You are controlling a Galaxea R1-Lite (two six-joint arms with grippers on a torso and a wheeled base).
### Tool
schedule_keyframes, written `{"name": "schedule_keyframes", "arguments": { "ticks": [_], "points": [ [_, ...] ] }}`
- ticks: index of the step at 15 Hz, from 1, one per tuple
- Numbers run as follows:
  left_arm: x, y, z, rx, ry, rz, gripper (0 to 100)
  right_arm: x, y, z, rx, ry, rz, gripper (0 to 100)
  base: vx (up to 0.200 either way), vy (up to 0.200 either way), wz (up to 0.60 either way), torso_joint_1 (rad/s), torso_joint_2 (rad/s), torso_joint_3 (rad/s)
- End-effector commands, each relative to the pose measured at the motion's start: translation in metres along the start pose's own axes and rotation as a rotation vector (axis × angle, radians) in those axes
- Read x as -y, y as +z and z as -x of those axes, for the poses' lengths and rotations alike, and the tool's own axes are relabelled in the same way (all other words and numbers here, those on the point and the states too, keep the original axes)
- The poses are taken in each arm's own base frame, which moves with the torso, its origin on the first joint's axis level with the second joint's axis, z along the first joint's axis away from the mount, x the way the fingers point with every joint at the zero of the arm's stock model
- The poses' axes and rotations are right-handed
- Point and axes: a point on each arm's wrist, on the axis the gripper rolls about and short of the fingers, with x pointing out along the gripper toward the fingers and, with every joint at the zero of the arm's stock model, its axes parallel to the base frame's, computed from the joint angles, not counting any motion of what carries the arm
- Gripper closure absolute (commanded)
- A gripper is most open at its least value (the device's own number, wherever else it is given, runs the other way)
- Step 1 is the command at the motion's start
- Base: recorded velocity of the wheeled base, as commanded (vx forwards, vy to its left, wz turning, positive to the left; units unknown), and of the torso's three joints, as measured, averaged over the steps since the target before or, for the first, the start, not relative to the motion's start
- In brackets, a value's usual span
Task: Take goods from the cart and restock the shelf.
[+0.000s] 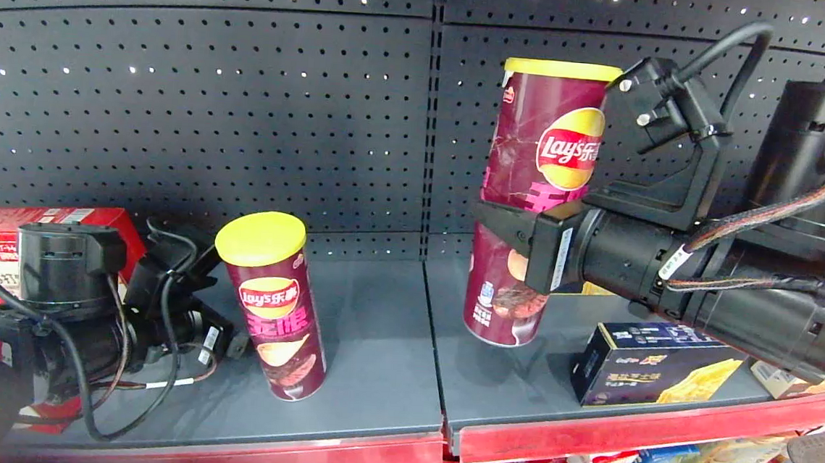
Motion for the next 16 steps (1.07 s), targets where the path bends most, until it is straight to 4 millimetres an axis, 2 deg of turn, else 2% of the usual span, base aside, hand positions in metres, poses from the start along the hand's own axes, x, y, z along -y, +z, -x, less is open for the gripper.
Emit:
{"name": "schedule_keyframes", "arguments": {
  "ticks": [1,16],
  "points": [
    [0.002,-0.0003,0.0014,0.001,-0.007,-0.004,0,-0.0001,-0.0003,-0.0003,-0.001,0.0,0.001,100,0.0,0.0,0.0,0.0,0.0,0.0],
    [0.0099,0.0037,0.0011,0.016,-0.039,-0.023,0,0.0015,-0.0034,-0.0047,-0.002,0.005,0.013,100,0.0,0.0,0.0,0.0,0.0,0.0]
  ]
}}
